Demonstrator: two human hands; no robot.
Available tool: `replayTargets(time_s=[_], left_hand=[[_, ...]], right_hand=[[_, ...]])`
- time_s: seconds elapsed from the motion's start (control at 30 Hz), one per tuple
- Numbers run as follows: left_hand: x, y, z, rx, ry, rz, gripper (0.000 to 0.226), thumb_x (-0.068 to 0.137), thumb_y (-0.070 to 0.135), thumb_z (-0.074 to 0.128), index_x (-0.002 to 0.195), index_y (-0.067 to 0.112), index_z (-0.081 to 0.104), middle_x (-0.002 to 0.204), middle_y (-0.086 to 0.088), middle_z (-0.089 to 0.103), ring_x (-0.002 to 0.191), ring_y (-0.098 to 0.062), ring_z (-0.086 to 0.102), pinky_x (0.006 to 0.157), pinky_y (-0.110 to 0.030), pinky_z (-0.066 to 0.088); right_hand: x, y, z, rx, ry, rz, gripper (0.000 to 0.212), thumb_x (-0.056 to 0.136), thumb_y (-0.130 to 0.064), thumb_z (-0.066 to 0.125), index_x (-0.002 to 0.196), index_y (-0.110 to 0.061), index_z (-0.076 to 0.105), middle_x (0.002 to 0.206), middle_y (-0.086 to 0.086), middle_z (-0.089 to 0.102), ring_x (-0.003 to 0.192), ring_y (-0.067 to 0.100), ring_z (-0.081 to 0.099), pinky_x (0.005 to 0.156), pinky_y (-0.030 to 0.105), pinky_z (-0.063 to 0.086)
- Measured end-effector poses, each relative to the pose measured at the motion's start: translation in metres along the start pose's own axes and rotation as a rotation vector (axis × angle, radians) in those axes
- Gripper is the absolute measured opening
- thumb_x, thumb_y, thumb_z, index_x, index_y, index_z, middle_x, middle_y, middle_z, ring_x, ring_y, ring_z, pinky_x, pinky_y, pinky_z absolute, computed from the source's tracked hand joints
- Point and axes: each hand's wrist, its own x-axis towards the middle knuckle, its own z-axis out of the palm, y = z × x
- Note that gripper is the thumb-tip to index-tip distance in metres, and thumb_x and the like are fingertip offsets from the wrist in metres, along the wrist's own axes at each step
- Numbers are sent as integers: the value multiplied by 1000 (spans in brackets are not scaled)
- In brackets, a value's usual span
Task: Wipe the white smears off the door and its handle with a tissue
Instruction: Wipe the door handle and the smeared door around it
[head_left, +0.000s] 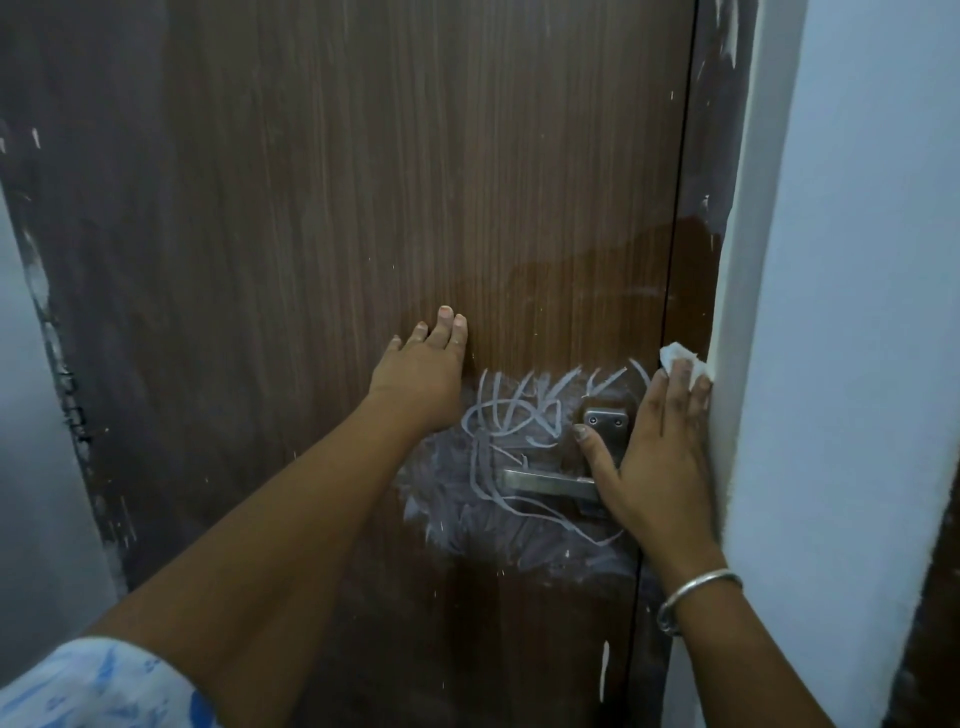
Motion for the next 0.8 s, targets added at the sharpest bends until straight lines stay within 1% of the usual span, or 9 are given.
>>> replayTargets(time_s=[0.17,0.23,0.3,0.37,0.47,0.63,0.67,0.73,0.8], left_hand=[[-1,6,-4,-4,0,-47,80,89,24,46,147,11,-8,158,-8,-10,144,-33,-1,115,-49,9],[-7,12,-3,-23,28,-59,84,88,29,48,147,13,-9,157,-8,-12,144,-33,-7,115,-50,6],[-17,22,2,-59,104,-9,86,88,29,51,147,13,-9,157,-9,-11,144,-33,-7,116,-48,7],[-27,38,9,-126,184,85,81,87,24,49,148,10,-4,158,-12,-2,145,-31,0,117,-44,9],[-39,64,16,-230,208,208,70,88,20,48,147,7,13,152,-15,24,140,-29,22,114,-38,21],[-50,79,34,-264,198,272,66,86,43,56,137,7,34,135,-13,43,125,-27,40,103,-38,36],[-51,78,37,-255,198,275,61,85,42,58,132,7,40,129,-12,47,120,-27,44,98,-37,39],[-54,78,43,-225,213,283,41,87,34,58,117,6,52,113,-11,54,106,-26,51,85,-33,42],[-56,80,46,-170,221,273,23,90,25,55,102,6,58,98,-10,58,93,-27,55,71,-31,40]], right_hand=[[-35,11,12,50,-115,14,96,79,-72,17,146,-13,-17,153,3,-25,139,21,-27,117,41,-3],[-36,11,11,63,-129,21,97,78,-74,15,147,-13,-14,154,4,-23,139,21,-26,116,39,-5],[-30,10,7,90,-105,14,98,77,-76,14,148,-12,-10,155,4,-19,138,20,-25,113,35,-8],[-22,10,4,126,-87,-11,96,79,-74,18,148,-15,-11,155,2,-21,137,18,-27,111,34,-10],[-17,13,6,144,-85,-31,92,81,-71,20,147,-17,-15,152,-2,-29,137,17,-29,112,36,-10],[-52,21,23,224,-116,20,91,81,-73,12,147,-17,-13,153,-3,-27,139,15,-28,114,37,-5],[-61,22,26,243,-136,27,90,82,-73,14,147,-17,-14,153,-3,-27,138,14,-28,115,38,-4],[-70,24,28,279,-161,37,90,81,-71,18,147,-18,-13,153,-4,-27,137,12,-30,116,39,-2],[-65,22,26,277,-157,42,93,79,-72,18,148,-16,-10,152,-3,-26,137,13,-29,115,38,0]])
